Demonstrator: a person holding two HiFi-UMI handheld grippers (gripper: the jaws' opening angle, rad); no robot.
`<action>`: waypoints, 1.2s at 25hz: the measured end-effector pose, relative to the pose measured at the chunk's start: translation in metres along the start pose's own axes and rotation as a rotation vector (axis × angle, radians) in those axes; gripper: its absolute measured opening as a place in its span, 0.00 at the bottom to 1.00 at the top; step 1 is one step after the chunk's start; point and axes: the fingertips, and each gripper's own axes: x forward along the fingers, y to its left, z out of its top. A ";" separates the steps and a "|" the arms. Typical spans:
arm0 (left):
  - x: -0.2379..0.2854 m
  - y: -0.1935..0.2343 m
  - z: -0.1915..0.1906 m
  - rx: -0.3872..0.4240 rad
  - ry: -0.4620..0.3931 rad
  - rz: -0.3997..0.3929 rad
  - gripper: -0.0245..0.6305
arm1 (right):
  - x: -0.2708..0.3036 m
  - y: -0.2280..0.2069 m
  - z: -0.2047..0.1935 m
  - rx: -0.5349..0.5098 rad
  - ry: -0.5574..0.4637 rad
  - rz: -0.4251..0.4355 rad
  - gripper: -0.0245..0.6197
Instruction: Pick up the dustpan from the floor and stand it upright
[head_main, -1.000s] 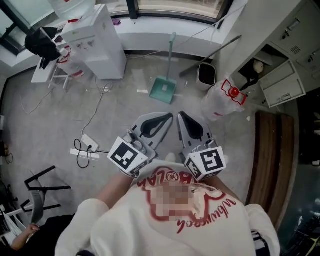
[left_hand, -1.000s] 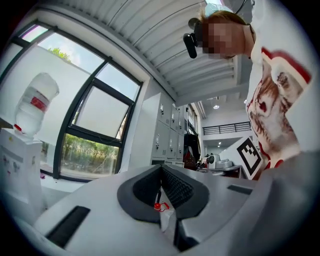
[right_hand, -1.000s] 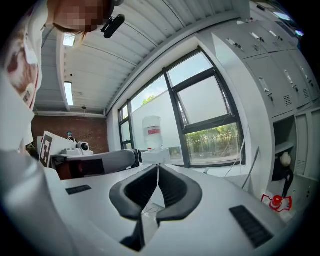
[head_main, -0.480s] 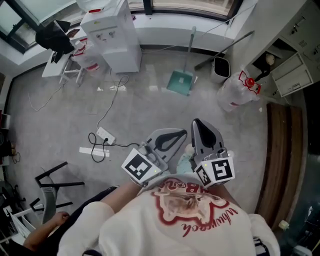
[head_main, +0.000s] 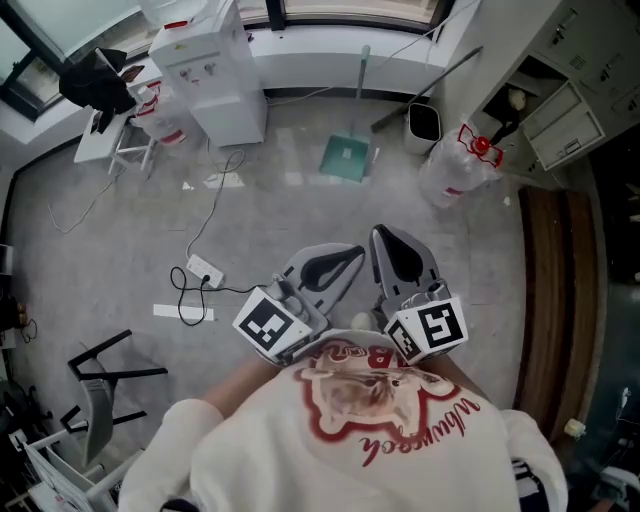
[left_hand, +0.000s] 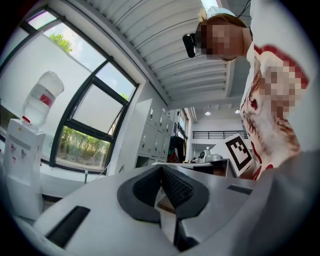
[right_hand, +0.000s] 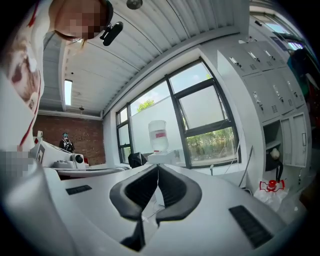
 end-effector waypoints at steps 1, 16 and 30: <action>0.001 0.001 0.003 -0.005 -0.007 0.009 0.07 | -0.001 0.000 0.002 -0.002 -0.007 0.005 0.08; -0.003 0.003 0.012 0.040 -0.041 0.072 0.07 | -0.010 0.004 0.000 -0.003 -0.006 0.047 0.08; -0.024 0.012 0.007 0.052 -0.023 0.096 0.07 | -0.003 0.028 -0.007 0.006 0.007 0.093 0.08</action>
